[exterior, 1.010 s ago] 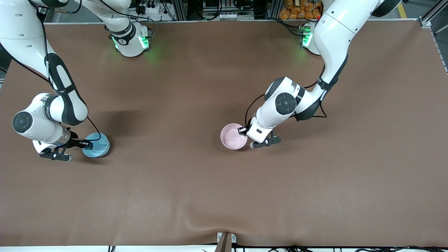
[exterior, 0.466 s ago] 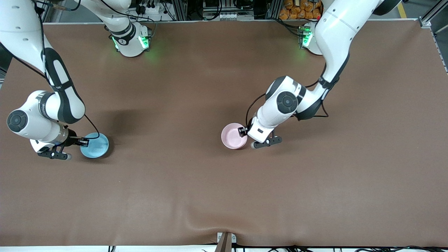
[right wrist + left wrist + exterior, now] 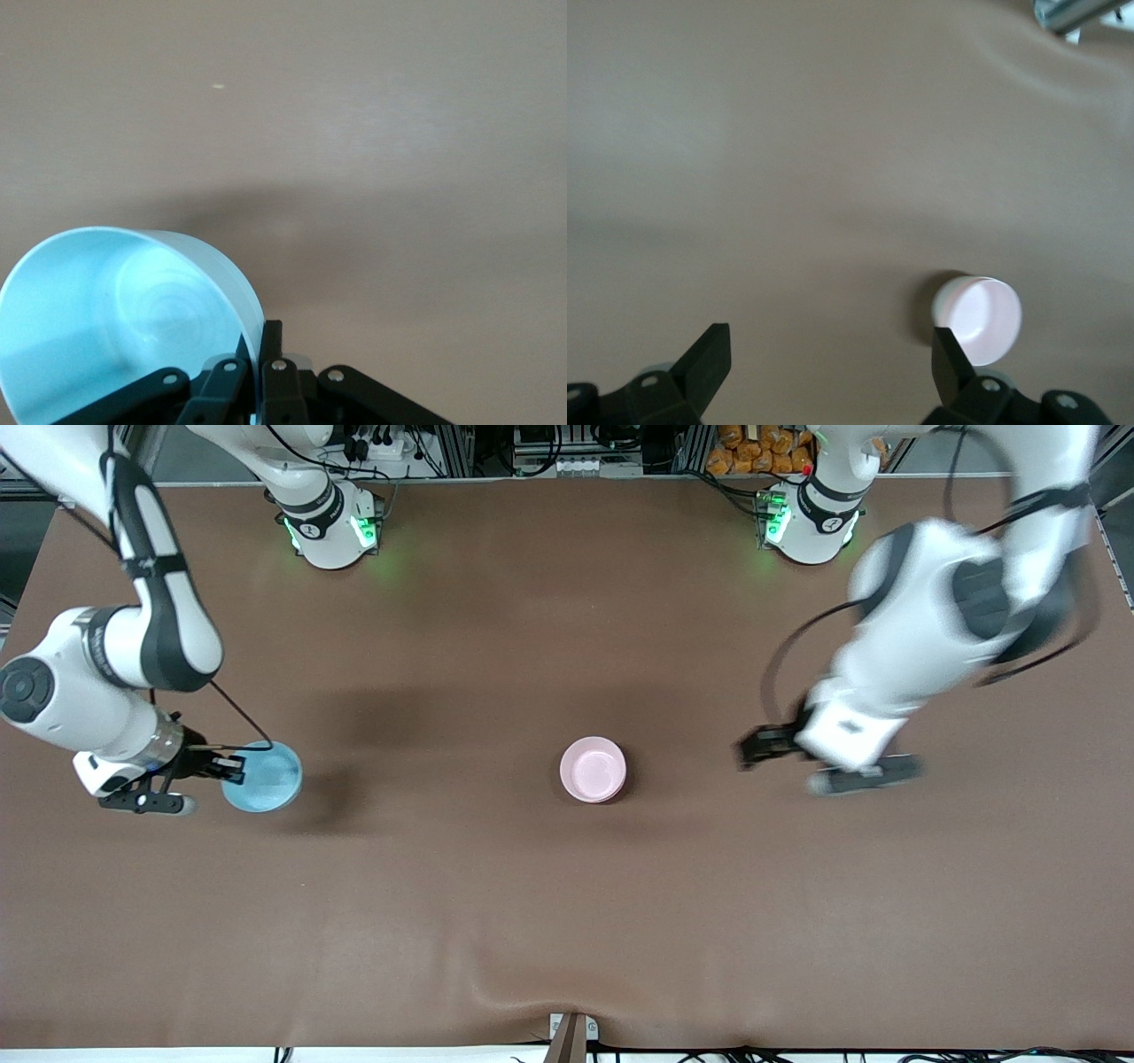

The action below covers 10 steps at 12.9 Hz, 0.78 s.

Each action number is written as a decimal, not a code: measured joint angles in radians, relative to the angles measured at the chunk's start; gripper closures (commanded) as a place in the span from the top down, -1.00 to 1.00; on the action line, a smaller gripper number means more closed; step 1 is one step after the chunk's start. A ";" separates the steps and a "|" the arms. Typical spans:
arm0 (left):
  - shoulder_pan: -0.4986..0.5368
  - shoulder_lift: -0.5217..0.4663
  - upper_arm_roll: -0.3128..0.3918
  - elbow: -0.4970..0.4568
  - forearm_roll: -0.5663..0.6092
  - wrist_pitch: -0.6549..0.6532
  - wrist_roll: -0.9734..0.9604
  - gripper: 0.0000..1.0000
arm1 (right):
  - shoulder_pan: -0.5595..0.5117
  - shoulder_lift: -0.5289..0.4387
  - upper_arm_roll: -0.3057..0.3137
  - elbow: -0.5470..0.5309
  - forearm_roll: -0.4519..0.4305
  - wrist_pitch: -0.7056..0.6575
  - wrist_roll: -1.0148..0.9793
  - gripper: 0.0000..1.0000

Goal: Stack pink and blue bowls on white bowl
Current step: 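Open the left gripper and withdraw while the right gripper grasps the blue bowl, then carry the blue bowl with the right gripper and lower it onto the pink bowl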

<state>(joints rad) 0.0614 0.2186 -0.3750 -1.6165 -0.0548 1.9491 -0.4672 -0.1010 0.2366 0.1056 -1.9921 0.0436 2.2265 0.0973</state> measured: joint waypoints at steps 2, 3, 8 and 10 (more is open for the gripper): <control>0.067 -0.009 0.002 0.129 0.020 -0.188 0.068 1.00 | 0.098 -0.017 0.008 -0.004 0.006 -0.001 0.151 -1.00; 0.080 -0.009 0.002 0.179 0.053 -0.266 0.087 1.00 | 0.157 -0.019 0.011 -0.007 0.010 0.001 0.238 -1.00; 0.087 -0.019 -0.002 0.248 0.132 -0.337 0.178 1.00 | 0.466 0.005 0.016 -0.012 0.136 0.100 0.684 -1.00; 0.134 -0.039 -0.004 0.252 0.129 -0.342 0.226 1.00 | 0.531 0.061 0.015 0.021 0.261 0.130 0.745 -1.00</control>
<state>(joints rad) 0.1954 0.1800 -0.3795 -1.3640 0.0746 1.6075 -0.2411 0.4303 0.2978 0.1207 -1.9716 0.3050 2.3563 0.8425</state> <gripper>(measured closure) 0.000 0.965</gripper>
